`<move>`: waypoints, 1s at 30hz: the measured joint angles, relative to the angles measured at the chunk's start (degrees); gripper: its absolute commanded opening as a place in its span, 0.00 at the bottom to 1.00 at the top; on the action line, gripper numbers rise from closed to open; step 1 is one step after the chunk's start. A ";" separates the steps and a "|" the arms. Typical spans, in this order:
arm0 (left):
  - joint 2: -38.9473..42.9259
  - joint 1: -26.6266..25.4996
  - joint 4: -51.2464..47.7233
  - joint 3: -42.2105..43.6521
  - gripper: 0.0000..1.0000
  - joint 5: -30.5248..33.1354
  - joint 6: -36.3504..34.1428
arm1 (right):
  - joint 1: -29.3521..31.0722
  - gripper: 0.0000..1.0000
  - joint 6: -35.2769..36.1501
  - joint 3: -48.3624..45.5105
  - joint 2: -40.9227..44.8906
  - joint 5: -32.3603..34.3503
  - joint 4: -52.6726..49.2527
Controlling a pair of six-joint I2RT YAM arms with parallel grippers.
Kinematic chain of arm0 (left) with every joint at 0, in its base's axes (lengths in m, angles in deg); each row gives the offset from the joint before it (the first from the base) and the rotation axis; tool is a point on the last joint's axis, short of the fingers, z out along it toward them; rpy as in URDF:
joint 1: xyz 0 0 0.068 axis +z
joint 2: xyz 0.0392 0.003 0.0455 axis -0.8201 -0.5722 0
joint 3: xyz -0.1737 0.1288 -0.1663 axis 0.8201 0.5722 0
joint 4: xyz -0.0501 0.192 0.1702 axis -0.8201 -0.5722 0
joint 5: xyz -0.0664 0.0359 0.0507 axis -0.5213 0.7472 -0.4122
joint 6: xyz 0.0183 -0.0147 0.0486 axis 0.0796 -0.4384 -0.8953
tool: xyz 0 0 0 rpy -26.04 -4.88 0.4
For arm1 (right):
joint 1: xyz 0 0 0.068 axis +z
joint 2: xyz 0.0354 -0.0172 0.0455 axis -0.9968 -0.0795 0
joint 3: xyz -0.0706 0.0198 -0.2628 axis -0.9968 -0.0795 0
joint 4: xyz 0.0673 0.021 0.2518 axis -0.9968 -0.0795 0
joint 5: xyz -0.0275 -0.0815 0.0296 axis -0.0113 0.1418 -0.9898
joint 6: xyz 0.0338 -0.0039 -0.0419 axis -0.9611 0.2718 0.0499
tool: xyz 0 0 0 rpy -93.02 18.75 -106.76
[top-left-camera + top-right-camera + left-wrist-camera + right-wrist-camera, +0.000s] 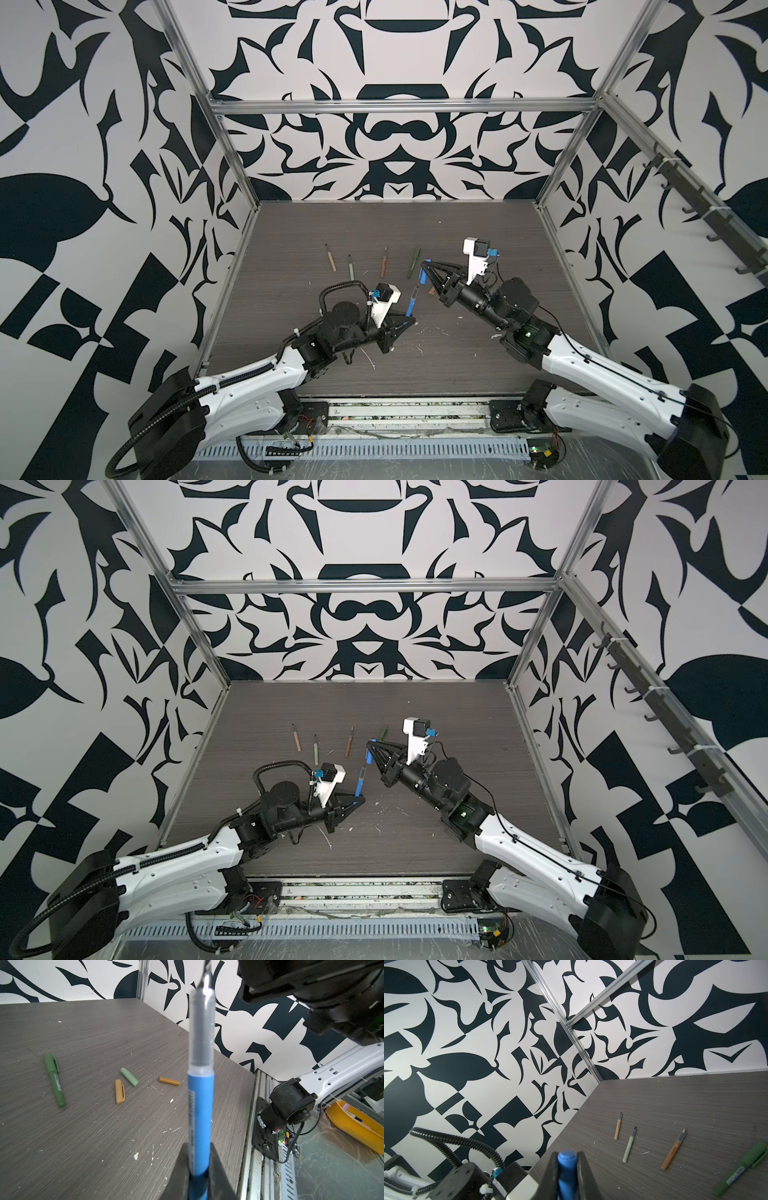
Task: Insert the pens into the pen caps
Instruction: 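Lower the blue cap onto the blue pen's tip with the right gripper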
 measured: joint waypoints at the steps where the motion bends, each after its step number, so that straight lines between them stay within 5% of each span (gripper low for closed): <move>1: -0.11 0.00 -0.02 -0.04 0.05 -0.02 0.00 | 0.07 0.06 -0.09 -0.28 0.00 0.13 0.33; 30: 0.33 -0.07 -0.07 -0.50 0.05 -0.15 2.38 | 0.94 0.04 -1.92 -2.43 -1.53 -0.37 3.48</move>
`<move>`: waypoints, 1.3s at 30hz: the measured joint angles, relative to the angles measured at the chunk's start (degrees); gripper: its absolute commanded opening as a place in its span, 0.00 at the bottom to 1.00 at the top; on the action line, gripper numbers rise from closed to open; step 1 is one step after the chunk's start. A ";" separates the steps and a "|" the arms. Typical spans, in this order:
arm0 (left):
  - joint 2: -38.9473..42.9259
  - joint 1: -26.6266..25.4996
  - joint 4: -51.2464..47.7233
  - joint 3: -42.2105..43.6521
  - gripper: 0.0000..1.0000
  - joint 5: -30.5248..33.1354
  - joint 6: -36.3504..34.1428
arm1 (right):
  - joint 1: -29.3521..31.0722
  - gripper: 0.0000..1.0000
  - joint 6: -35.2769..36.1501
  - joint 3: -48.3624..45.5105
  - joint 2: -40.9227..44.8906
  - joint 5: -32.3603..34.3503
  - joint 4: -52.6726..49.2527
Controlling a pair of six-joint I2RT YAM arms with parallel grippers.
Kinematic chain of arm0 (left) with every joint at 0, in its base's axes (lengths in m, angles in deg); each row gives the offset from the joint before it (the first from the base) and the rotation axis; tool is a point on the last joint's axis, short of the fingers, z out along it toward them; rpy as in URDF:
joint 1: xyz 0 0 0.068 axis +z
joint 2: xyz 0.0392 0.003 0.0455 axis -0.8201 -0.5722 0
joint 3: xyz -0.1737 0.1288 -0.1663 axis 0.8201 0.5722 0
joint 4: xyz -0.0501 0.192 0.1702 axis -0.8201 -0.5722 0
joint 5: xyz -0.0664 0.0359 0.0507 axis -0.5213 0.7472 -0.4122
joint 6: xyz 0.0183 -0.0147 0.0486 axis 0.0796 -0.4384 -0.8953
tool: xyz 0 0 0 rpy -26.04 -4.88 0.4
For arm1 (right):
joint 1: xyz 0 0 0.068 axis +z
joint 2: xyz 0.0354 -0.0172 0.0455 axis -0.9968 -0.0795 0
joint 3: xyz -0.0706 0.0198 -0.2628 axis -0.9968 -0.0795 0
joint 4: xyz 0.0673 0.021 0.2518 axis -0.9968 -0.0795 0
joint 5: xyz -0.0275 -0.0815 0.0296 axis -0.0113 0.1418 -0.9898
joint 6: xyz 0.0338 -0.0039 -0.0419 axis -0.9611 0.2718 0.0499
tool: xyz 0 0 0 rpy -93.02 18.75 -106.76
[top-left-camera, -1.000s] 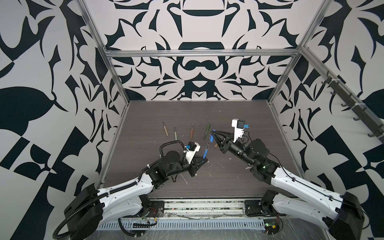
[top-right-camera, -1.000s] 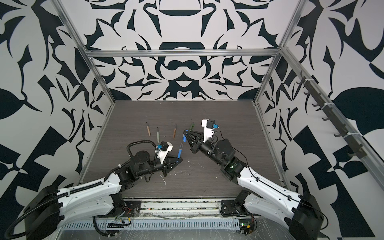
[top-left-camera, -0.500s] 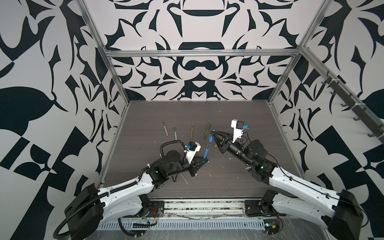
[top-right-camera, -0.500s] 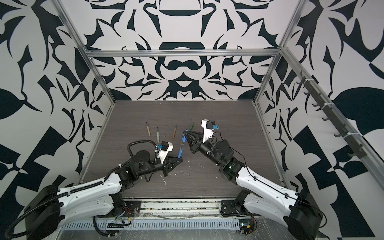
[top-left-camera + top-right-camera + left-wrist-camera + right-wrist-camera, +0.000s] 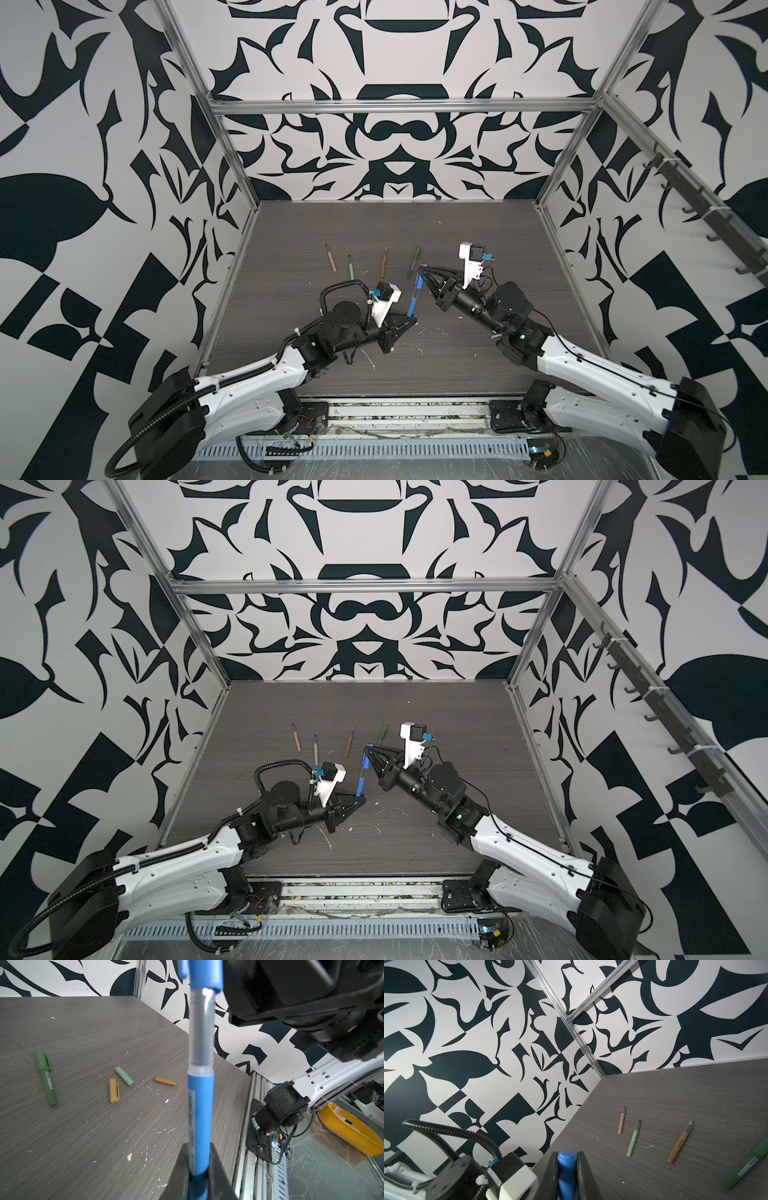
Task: Insert the pens into the pen caps
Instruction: 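Lower the blue cap onto the blue pen's tip with the right gripper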
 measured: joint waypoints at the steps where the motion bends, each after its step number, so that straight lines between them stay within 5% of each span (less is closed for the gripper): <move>1: 0.00 0.00 0.02 0.00 0.05 0.02 0.15 | 0.00 0.04 -0.15 -0.09 0.00 -0.09 0.13; 31: -5.05 -0.20 3.65 -2.97 0.06 -2.40 4.74 | 1.38 0.08 -0.50 -5.01 0.09 1.49 6.03; 39: -2.86 -0.74 1.46 -2.89 0.06 1.77 3.48 | 1.38 0.13 -0.22 -4.98 0.63 1.31 5.11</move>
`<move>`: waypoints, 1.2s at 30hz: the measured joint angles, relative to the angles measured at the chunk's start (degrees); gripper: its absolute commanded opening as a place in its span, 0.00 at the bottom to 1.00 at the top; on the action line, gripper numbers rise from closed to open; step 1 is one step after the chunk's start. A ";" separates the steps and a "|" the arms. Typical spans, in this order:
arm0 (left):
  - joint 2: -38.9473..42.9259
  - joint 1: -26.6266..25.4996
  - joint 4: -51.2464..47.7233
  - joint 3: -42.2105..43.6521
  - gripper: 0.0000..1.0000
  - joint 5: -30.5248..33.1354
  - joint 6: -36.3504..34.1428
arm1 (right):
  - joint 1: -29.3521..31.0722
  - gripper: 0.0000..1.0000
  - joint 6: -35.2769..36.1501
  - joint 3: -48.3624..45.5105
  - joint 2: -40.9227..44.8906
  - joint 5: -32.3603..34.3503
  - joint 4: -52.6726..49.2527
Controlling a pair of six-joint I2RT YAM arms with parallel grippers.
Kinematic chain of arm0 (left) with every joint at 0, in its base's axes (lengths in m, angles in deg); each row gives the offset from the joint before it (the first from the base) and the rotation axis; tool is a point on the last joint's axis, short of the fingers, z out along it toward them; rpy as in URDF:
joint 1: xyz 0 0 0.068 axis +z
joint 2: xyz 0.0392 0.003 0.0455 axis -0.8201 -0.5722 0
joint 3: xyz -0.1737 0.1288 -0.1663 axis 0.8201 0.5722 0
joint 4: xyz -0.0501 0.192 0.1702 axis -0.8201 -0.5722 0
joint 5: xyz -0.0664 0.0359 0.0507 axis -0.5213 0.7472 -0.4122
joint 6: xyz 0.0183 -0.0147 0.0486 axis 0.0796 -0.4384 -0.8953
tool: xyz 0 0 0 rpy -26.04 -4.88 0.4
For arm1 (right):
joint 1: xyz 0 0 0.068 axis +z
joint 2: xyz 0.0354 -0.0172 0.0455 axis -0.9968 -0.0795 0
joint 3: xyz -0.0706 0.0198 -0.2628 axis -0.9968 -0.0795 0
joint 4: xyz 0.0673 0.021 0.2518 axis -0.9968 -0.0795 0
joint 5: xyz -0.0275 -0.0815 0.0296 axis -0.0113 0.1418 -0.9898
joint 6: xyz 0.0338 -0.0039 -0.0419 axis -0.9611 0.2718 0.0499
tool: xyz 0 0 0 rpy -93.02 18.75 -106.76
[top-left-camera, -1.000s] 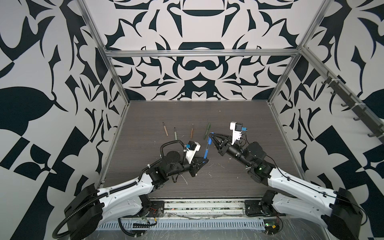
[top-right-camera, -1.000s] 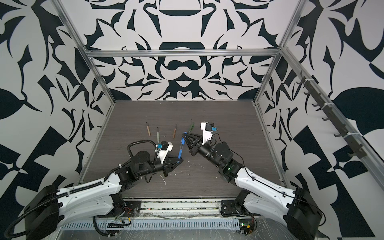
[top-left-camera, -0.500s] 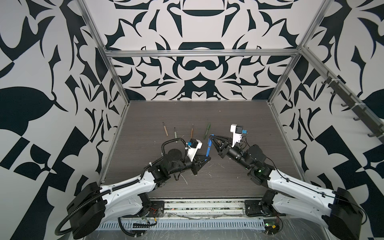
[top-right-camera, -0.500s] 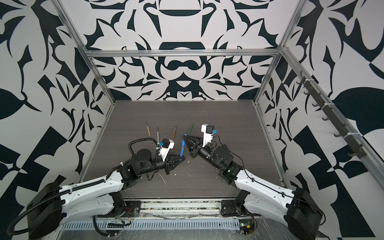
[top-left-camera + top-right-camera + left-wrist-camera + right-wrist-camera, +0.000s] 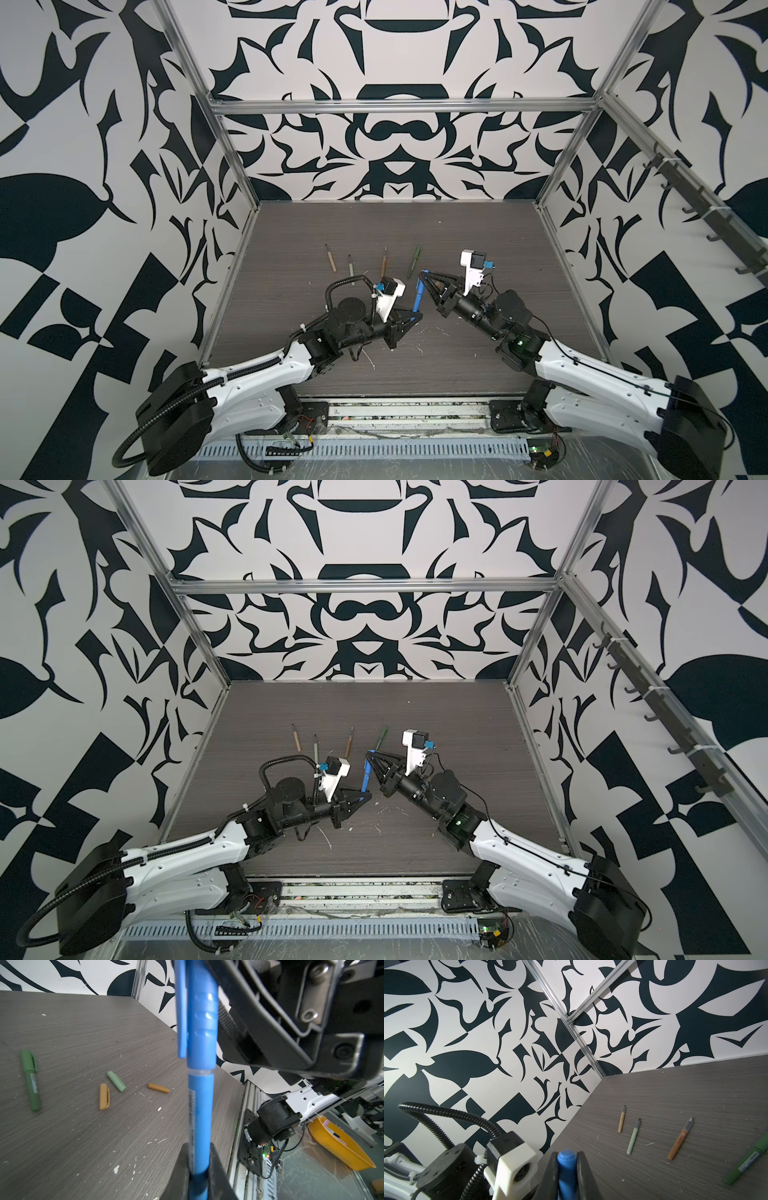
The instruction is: Insert the pens into the pen caps
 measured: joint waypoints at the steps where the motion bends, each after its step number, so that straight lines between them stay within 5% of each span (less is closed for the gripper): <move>1: 0.37 0.00 -0.55 0.02 0.06 0.50 -0.52 | 0.00 0.13 0.00 0.00 0.11 -0.02 -0.28; 17: 0.09 2.60 -6.08 -2.82 0.05 3.72 -8.94 | 0.94 0.30 0.85 -0.15 0.15 -3.98 -13.84; 25: -0.07 2.60 -6.10 -2.71 0.04 3.89 -9.68 | 0.96 0.29 2.64 0.55 4.72 -3.56 -21.46; 30: 0.15 2.60 -6.27 -2.40 0.03 4.52 -11.06 | 0.96 0.27 6.08 6.51 8.74 -0.44 -31.01; 36: 0.52 2.60 -8.15 -2.49 0.03 5.14 -13.00 | 0.90 0.43 11.61 20.50 5.27 3.50 -40.26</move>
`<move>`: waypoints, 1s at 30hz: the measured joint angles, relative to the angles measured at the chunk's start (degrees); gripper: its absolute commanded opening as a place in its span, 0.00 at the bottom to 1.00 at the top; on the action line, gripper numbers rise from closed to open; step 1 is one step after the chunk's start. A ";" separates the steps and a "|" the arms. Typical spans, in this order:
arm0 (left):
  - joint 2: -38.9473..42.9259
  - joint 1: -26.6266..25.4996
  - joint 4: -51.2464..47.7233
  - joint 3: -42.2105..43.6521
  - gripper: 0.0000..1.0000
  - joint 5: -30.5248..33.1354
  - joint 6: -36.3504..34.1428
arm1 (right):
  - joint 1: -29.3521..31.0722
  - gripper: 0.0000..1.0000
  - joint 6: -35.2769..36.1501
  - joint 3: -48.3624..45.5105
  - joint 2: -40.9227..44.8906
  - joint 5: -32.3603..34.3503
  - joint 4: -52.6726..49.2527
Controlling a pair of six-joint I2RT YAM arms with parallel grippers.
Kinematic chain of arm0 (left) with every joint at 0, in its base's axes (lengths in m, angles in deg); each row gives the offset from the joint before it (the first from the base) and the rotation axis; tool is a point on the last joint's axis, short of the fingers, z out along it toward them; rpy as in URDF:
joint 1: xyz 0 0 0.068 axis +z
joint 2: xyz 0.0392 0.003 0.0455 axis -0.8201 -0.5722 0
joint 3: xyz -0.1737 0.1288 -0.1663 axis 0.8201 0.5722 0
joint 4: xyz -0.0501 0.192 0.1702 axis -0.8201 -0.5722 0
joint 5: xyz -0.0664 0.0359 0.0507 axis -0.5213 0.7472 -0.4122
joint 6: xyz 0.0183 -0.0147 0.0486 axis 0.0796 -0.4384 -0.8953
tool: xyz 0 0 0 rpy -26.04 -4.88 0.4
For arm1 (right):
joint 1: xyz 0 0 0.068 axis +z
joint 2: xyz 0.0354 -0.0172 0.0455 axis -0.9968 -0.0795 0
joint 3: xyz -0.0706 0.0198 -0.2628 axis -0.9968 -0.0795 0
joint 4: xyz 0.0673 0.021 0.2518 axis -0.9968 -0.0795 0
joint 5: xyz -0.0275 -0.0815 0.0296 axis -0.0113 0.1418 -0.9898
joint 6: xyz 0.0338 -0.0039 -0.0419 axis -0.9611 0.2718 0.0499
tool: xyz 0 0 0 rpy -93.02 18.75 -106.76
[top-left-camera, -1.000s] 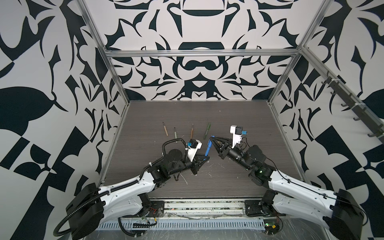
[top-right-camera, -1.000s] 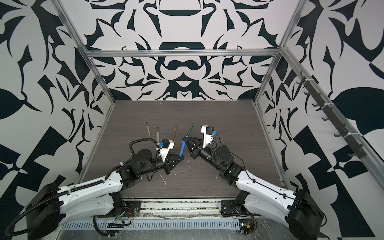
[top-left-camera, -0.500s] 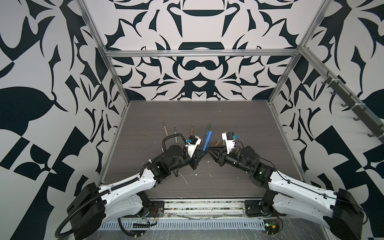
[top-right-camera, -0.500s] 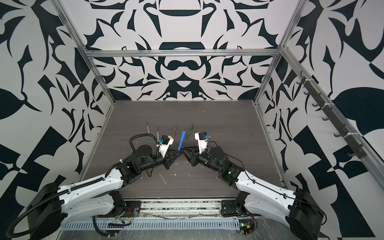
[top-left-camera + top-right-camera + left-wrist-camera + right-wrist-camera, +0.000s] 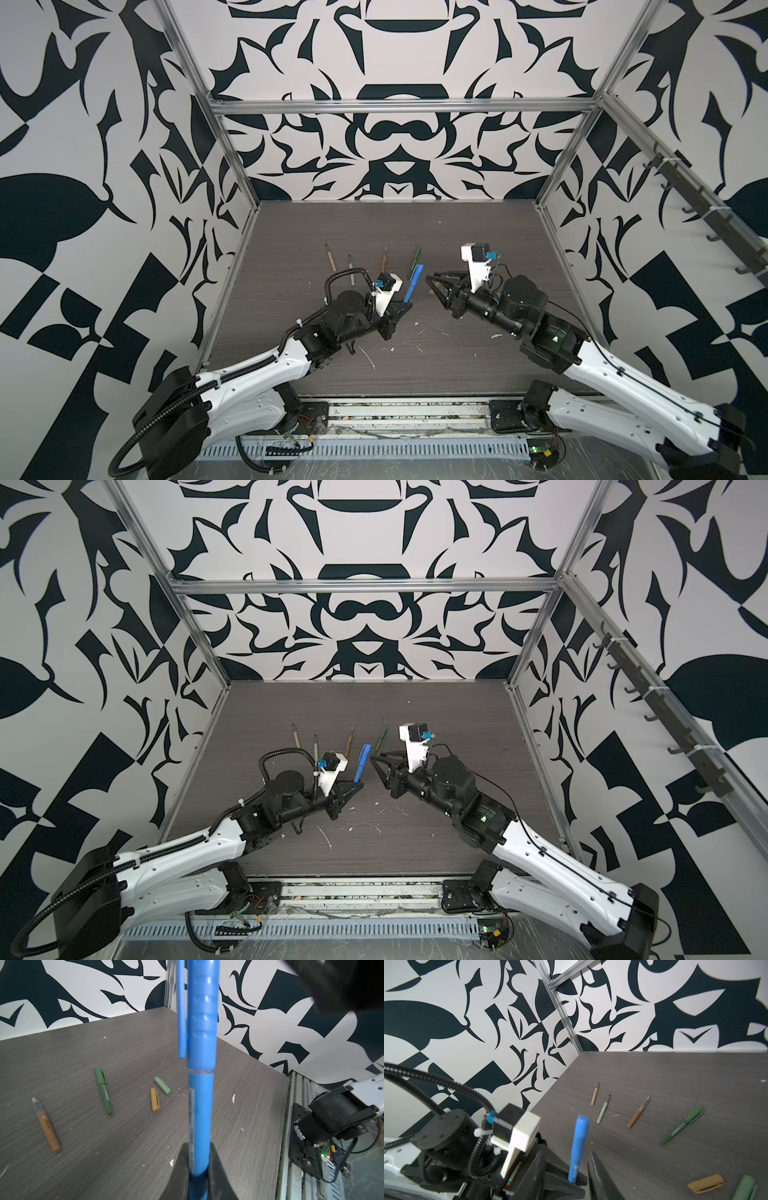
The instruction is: Insert the pens into the pen caps
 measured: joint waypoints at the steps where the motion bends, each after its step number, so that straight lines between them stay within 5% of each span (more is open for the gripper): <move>1: 0.00 0.00 -0.22 -0.02 0.03 0.00 -0.22 | 0.00 0.45 0.39 2.23 -1.27 0.63 -0.85; 12: 1.42 0.00 -2.84 -1.16 0.03 -0.02 -1.09 | -0.37 0.44 0.90 10.75 -12.35 4.57 -6.73; 18: 1.49 0.00 -3.15 -1.38 0.03 -0.09 -1.14 | -0.37 0.16 -0.57 10.75 -13.22 2.89 -6.71; 30: 1.53 0.09 -4.31 -1.38 0.02 1.05 0.00 | -1.03 0.04 -3.17 9.18 -14.62 -0.31 -3.17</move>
